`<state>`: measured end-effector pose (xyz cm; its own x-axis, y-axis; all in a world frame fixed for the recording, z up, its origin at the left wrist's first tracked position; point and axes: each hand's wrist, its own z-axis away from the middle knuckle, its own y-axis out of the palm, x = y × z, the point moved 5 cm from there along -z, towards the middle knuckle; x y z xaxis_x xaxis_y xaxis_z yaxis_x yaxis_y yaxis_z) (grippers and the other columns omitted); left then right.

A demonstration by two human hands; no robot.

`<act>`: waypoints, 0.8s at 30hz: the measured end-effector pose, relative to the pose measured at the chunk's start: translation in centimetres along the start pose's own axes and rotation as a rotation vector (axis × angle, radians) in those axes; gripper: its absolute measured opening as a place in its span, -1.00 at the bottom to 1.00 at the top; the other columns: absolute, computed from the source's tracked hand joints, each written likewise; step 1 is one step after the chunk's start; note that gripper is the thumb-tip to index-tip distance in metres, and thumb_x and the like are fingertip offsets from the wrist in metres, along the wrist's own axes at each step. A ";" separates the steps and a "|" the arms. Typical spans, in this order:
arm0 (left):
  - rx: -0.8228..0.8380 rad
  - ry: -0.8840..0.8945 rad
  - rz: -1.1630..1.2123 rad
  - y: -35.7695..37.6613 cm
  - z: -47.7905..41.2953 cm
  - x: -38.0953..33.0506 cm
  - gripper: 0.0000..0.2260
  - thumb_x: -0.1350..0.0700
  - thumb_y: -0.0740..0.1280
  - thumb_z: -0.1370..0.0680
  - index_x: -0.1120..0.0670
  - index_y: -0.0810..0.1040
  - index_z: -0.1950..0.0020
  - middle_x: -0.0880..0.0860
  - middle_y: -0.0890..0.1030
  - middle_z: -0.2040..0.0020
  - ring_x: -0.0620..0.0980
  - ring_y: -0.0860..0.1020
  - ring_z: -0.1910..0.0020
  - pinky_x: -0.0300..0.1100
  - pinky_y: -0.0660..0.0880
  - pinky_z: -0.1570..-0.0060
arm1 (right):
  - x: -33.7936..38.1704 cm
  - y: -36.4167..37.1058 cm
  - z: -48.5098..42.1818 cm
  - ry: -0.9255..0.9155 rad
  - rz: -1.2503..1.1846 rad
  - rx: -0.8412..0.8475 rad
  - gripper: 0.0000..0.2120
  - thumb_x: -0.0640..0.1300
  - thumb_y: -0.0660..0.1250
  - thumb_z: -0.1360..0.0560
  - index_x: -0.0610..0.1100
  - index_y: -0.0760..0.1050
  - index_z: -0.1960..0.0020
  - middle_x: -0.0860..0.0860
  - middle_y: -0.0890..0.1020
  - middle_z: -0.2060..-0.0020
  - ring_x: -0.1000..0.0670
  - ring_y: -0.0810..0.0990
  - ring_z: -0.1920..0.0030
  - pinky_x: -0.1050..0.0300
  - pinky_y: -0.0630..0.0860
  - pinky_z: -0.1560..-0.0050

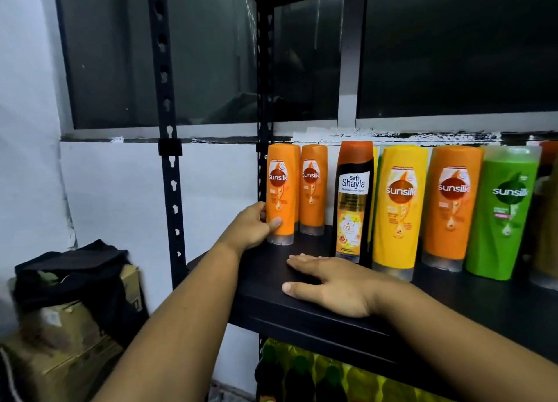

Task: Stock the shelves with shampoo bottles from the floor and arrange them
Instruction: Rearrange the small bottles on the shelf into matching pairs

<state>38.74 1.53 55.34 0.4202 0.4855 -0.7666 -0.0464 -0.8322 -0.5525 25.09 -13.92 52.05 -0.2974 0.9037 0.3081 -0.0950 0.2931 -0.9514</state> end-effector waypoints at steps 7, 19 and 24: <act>0.040 0.015 -0.118 0.9 0.1 1.0 -0.36 -0.11 0.44 -0.57 -0.06 0.23 -0.56 0.02 0.42 -0.51 0.11 0.44 -0.44 0.03 0.42 -0.34 | 0.2 0.0 0.0 0.007 -0.003 0.002 -0.17 0.55 0.08 -0.41 0.24 0.07 -0.59 0.26 0.10 -0.58 0.07 0.05 -0.60 -0.05 0.04 -0.58; -0.001 0.021 -0.281 1.0 -0.3 0.8 -0.36 -0.13 0.40 -0.58 0.01 0.22 -0.57 0.07 0.41 -0.52 0.14 0.45 -0.45 0.06 0.42 -0.37 | 0.9 -0.3 0.7 0.017 0.028 -0.002 -0.27 0.47 0.09 -0.51 0.21 0.11 -0.59 0.21 0.12 -0.59 0.04 0.08 -0.59 -0.04 0.05 -0.57; -0.002 0.015 -0.317 1.1 -0.7 1.1 -0.35 -0.17 0.39 -0.58 0.00 0.21 -0.57 0.07 0.41 -0.53 0.15 0.45 -0.44 0.07 0.44 -0.35 | 1.0 -0.4 0.7 0.015 0.003 -0.019 -0.27 0.46 0.12 -0.50 0.20 0.14 -0.58 0.22 0.15 -0.58 0.09 0.12 -0.58 0.00 0.10 -0.56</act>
<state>39.73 0.96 54.15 0.4265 0.7172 -0.5511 0.0906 -0.6401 -0.7629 24.22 -13.36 52.75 -0.2838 0.9091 0.3049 -0.0759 0.2957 -0.9523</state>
